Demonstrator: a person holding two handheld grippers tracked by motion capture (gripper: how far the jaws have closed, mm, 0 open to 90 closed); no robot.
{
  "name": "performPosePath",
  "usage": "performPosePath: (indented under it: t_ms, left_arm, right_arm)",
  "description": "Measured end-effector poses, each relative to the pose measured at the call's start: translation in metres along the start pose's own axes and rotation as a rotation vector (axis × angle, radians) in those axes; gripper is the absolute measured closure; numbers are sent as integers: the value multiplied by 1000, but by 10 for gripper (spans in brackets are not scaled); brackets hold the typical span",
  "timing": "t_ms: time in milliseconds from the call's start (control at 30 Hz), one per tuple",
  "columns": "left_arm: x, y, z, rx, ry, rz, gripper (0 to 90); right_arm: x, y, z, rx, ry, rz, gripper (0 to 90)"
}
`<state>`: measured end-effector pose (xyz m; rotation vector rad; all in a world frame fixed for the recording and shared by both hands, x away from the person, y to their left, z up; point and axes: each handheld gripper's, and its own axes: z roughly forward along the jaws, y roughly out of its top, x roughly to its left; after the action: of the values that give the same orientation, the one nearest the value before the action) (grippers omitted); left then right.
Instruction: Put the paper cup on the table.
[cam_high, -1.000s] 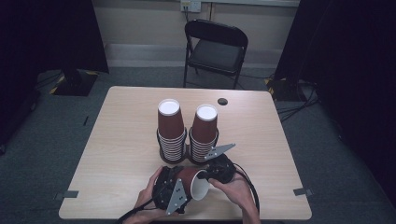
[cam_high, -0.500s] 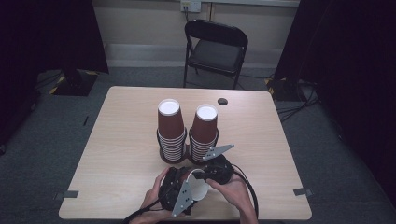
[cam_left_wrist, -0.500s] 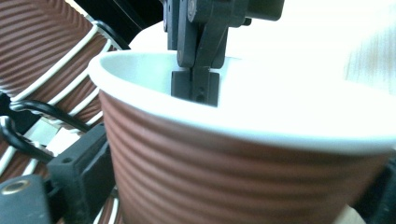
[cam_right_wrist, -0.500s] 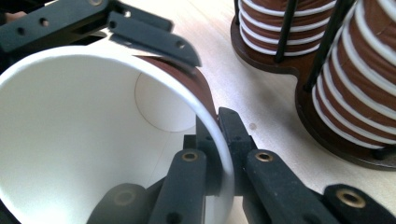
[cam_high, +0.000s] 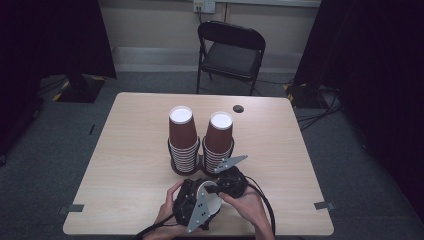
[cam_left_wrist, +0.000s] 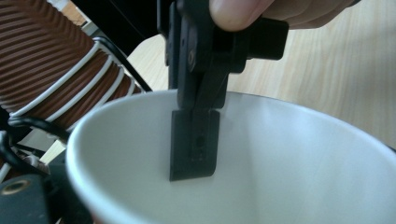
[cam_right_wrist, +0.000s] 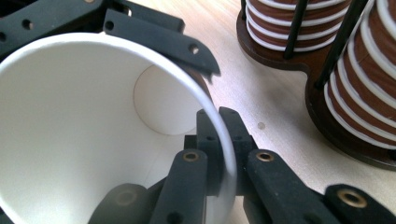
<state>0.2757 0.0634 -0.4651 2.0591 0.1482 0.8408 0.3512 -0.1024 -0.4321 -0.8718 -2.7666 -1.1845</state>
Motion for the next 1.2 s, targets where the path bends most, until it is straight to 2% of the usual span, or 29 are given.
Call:
performPosePath:
  t_ms: [100,167,233,433,500,600,700,733,800,867,900,933,967,1033,1067,1100,1200]
  left_arm:
    - [0,0,0,-10,0,2,66]
    - [0,0,0,0,-6,11,69]
    - [1,0,1,-1,-14,1,77]
    - [8,-5,1,-20,-16,-77,90]
    - [9,-5,1,-20,-9,-82,90]
    - [11,-7,0,-29,-10,-109,90]
    - [12,-8,-1,-32,-7,-130,89]
    - [12,-8,-1,-41,-3,-148,89]
    - [14,-8,-3,-35,3,-152,89]
    - [18,-9,-4,-52,-8,-197,89]
    - [19,-9,-5,-47,-6,-201,89]
    - [20,-9,-5,-61,-2,-226,89]
    - [22,-10,-6,-51,-3,-228,89]
    - [26,-11,-8,-65,-14,-262,88]
    - [27,-11,-8,-78,-13,-288,88]
    - [29,-11,-10,-65,-2,-282,88]
    - [33,-13,-11,-71,26,-308,87]
  right_arm:
    - [-1,-1,-1,-10,5,7,878]
    - [0,-2,-1,-13,-4,12,877]
    - [-1,-3,-1,-13,-6,13,874]
    - [-7,-4,0,-29,3,44,821]
    - [-8,-4,0,-32,2,43,810]
    - [-9,-6,-1,-57,-1,60,745]
    - [-9,-6,-2,-66,0,62,735]
    - [-9,-6,-3,-72,-5,61,724]
    - [-7,-8,-8,-108,-25,68,661]
    - [-7,-8,-9,-125,-26,72,660]
    - [-6,-10,-12,-163,-21,74,632]
    - [-6,-10,-12,-163,-21,74,632]
    - [-6,-10,-14,-181,-26,79,616]
    - [-6,-10,-15,-212,-22,89,584]
    - [-7,-10,-17,-245,-24,98,570]
    - [-7,-10,-17,-245,-24,98,570]
    - [-8,-10,-22,-302,-30,99,534]
